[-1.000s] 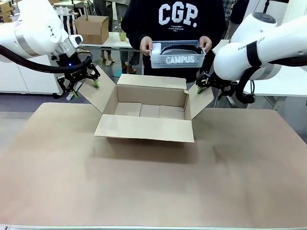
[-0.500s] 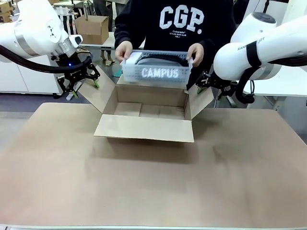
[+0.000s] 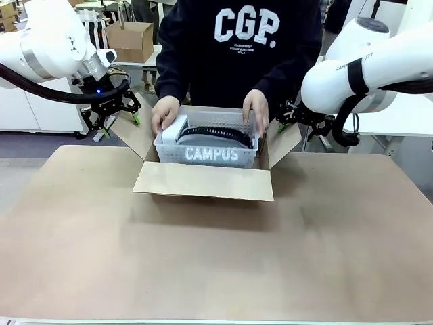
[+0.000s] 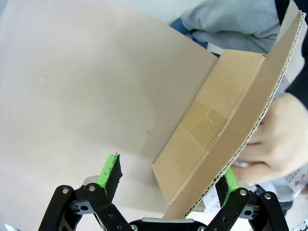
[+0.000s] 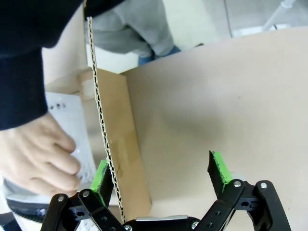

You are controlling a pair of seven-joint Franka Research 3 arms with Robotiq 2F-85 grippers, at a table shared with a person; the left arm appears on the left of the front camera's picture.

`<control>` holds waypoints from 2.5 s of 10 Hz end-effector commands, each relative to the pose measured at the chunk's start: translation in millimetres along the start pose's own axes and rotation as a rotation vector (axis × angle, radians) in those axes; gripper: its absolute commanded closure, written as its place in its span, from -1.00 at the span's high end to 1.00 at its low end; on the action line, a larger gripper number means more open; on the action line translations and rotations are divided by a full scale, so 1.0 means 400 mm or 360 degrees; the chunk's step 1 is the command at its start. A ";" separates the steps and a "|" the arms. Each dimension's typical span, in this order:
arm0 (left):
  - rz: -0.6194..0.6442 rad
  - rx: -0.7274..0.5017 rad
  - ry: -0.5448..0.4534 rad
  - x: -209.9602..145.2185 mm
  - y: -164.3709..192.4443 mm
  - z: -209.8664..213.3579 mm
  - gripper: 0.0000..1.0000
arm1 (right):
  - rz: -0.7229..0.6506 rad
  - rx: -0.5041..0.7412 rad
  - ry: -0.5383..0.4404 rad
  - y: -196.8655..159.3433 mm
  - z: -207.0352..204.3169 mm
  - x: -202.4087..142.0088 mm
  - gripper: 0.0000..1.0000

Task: Pack the gift set into the box.
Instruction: Lift both hands away from the flaps of the Package Box.

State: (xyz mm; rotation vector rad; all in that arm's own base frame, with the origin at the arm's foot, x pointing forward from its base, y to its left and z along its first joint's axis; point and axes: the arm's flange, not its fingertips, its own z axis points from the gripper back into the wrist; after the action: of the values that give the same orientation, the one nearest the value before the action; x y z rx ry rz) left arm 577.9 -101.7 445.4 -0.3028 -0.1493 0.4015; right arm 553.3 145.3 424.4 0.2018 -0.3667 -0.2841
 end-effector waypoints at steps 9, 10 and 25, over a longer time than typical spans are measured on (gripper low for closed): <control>0.0022 0.0018 -0.0022 -0.002 0.000 0.006 1.00 | 0.0011 -0.0046 0.0010 0.003 -0.003 0.006 1.00; 0.0022 0.0018 -0.0022 -0.002 0.000 0.006 1.00 | 0.0011 -0.0046 0.0010 0.003 -0.003 0.006 1.00; 0.0022 0.0018 -0.0022 -0.002 0.000 0.006 1.00 | 0.0011 -0.0046 0.0010 0.003 -0.003 0.006 1.00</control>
State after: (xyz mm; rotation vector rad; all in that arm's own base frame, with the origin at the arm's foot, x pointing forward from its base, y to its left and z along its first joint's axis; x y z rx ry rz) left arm 577.9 -101.7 445.4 -0.3028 -0.1493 0.4015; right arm 553.4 145.3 424.4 0.2017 -0.3665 -0.2841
